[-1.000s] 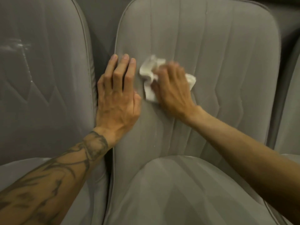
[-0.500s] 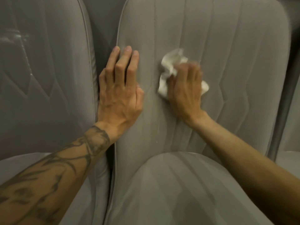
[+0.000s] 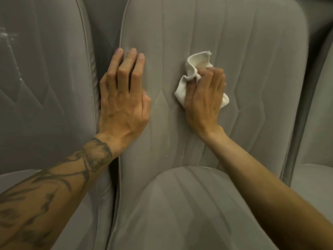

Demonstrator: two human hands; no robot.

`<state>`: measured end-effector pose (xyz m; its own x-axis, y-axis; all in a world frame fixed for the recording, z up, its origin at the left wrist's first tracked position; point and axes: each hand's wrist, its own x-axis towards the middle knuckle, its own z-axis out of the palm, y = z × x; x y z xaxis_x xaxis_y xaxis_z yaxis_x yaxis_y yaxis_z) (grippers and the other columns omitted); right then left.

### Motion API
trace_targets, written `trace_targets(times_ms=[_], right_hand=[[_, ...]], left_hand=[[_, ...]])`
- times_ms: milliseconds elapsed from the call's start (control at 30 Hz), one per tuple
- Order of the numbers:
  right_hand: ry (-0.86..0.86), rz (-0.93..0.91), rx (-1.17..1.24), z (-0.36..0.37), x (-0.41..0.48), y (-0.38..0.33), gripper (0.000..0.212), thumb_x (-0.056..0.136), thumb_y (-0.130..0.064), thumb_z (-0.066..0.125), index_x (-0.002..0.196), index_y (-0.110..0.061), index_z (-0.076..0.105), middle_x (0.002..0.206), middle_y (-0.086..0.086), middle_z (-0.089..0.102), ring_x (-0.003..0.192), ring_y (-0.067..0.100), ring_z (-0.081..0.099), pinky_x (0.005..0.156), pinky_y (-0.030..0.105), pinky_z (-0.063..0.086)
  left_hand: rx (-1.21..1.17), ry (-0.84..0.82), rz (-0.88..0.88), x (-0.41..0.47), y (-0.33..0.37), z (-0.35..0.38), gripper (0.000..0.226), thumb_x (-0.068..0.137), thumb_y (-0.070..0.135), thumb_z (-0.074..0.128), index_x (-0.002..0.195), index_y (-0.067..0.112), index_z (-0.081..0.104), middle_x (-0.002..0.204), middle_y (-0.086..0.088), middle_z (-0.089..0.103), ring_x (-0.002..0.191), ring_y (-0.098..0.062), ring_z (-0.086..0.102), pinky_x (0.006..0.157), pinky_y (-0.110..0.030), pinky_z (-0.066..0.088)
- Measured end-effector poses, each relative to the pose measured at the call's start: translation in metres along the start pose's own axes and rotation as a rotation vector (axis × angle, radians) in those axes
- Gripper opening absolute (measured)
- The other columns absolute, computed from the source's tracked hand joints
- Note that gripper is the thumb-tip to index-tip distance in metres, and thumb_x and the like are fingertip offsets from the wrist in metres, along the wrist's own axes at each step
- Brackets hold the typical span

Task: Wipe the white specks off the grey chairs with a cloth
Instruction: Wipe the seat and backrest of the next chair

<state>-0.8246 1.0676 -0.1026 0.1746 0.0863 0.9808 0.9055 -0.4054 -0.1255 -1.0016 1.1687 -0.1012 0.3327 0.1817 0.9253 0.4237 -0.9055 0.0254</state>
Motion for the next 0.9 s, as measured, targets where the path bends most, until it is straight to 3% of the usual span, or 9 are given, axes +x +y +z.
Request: trace_targets(times_ms=[67,167,233,333,467,567,667,900], right_hand=[[-0.014,0.052,0.034,0.003,-0.027,-0.018,0.017,0.102,-0.025,0.042,0.109,-0.01,0.046,0.107,0.014,0.05,0.095,0.032,0.048,0.084,0.046,0.041],[-0.288,-0.076,0.15,-0.008,-0.105,-0.043,0.016,0.101,-0.019,0.044,0.106,-0.006,0.052,0.101,0.02,0.059,0.09,0.034,0.052,0.081,0.05,0.044],[-0.376,-0.127,0.218,-0.019,-0.123,-0.041,0.01,0.098,-0.019,0.05,0.104,-0.011,0.049,0.098,0.016,0.06,0.089,0.03,0.051,0.078,0.045,0.044],[-0.318,-0.068,0.202,-0.015,-0.092,-0.032,0.013,0.096,-0.02,0.054,0.104,-0.014,0.045,0.099,0.014,0.057,0.09,0.028,0.048,0.078,0.043,0.042],[-0.187,0.203,0.289,-0.005,-0.07,-0.062,0.015,0.101,-0.025,0.047,0.106,-0.012,0.05,0.106,0.003,0.046,0.096,0.026,0.049,0.085,0.043,0.043],[-0.316,0.182,0.412,-0.024,-0.123,-0.09,0.02,0.104,-0.028,0.038,0.102,-0.01,0.049,0.1,0.007,0.045,0.09,0.029,0.049,0.079,0.049,0.046],[-0.448,0.177,0.436,-0.041,-0.154,-0.095,0.012,0.101,-0.023,0.045,0.098,-0.012,0.049,0.098,0.011,0.051,0.089,0.03,0.052,0.078,0.05,0.048],[-0.256,0.225,0.353,-0.01,-0.035,-0.095,0.017,0.099,-0.019,0.047,0.095,-0.002,0.051,0.094,0.011,0.047,0.082,0.026,0.047,0.074,0.049,0.044]], left_hand=[[-0.004,-0.002,0.002,0.0,0.0,0.0,0.07,0.092,0.015,0.049,0.16,0.007,0.033,0.166,-0.013,0.034,0.157,-0.035,0.025,0.123,-0.047,0.028],[0.009,0.0,0.003,-0.001,0.0,0.0,0.07,0.092,0.014,0.049,0.16,0.006,0.033,0.166,-0.014,0.035,0.157,-0.035,0.026,0.122,-0.048,0.03],[0.009,-0.003,0.002,-0.001,0.0,-0.001,0.071,0.091,0.014,0.049,0.16,0.006,0.033,0.166,-0.014,0.035,0.157,-0.035,0.026,0.121,-0.049,0.031],[0.004,-0.002,-0.002,0.0,0.001,-0.002,0.071,0.09,0.013,0.05,0.159,0.005,0.035,0.165,-0.016,0.036,0.156,-0.036,0.027,0.122,-0.049,0.029],[0.012,0.007,0.001,0.002,0.002,-0.001,0.072,0.089,0.012,0.05,0.158,0.004,0.036,0.164,-0.016,0.038,0.155,-0.037,0.029,0.121,-0.047,0.03],[0.007,0.006,0.002,0.001,0.001,-0.001,0.072,0.088,0.013,0.05,0.159,0.005,0.036,0.164,-0.015,0.037,0.156,-0.037,0.028,0.122,-0.046,0.029],[-0.006,-0.001,-0.004,0.0,0.001,-0.003,0.07,0.089,0.012,0.049,0.158,0.004,0.037,0.164,-0.016,0.038,0.155,-0.037,0.029,0.123,-0.046,0.03],[-0.03,-0.079,0.001,0.004,0.002,-0.014,0.068,0.09,0.013,0.05,0.156,0.0,0.041,0.164,-0.015,0.04,0.156,-0.036,0.03,0.123,-0.044,0.03]])
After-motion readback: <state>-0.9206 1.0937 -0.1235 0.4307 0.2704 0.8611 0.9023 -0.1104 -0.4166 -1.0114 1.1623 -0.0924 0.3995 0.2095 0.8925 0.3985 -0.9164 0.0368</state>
